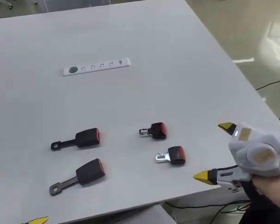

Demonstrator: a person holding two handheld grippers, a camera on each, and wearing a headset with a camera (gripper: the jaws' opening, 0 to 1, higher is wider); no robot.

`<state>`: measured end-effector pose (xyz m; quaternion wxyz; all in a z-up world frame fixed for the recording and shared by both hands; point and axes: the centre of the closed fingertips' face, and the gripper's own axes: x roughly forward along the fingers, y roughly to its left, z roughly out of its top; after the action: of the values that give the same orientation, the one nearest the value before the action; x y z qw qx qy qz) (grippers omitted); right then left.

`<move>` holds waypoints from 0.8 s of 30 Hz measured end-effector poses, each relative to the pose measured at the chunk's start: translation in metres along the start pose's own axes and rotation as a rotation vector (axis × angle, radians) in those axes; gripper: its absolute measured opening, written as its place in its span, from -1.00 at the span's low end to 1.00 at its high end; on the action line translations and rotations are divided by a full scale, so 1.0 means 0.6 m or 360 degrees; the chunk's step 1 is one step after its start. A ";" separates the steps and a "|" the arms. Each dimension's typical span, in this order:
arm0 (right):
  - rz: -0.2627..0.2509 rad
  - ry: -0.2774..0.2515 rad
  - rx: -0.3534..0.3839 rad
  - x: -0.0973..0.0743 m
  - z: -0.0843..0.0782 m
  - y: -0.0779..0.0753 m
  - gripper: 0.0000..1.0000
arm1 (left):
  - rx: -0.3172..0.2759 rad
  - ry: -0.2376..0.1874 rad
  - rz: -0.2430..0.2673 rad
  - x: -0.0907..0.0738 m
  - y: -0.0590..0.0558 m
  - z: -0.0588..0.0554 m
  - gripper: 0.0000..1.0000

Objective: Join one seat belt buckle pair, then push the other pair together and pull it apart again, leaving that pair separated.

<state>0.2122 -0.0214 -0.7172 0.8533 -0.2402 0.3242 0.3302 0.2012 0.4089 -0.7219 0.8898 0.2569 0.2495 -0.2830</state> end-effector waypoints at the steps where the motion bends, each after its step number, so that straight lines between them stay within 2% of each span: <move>1: 0.0001 0.0000 0.0001 0.001 0.001 0.000 0.84 | 0.0001 0.0001 -0.0004 0.000 -0.001 0.000 1.00; 24: 0.0038 -0.0002 -0.0001 0.023 0.009 0.002 0.80 | 0.0007 0.0020 -0.0025 0.008 0.003 -0.003 1.00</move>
<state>0.2213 -0.0114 -0.7239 0.8494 -0.2365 0.3264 0.3406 0.2053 0.4095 -0.7251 0.8853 0.2586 0.2565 -0.2890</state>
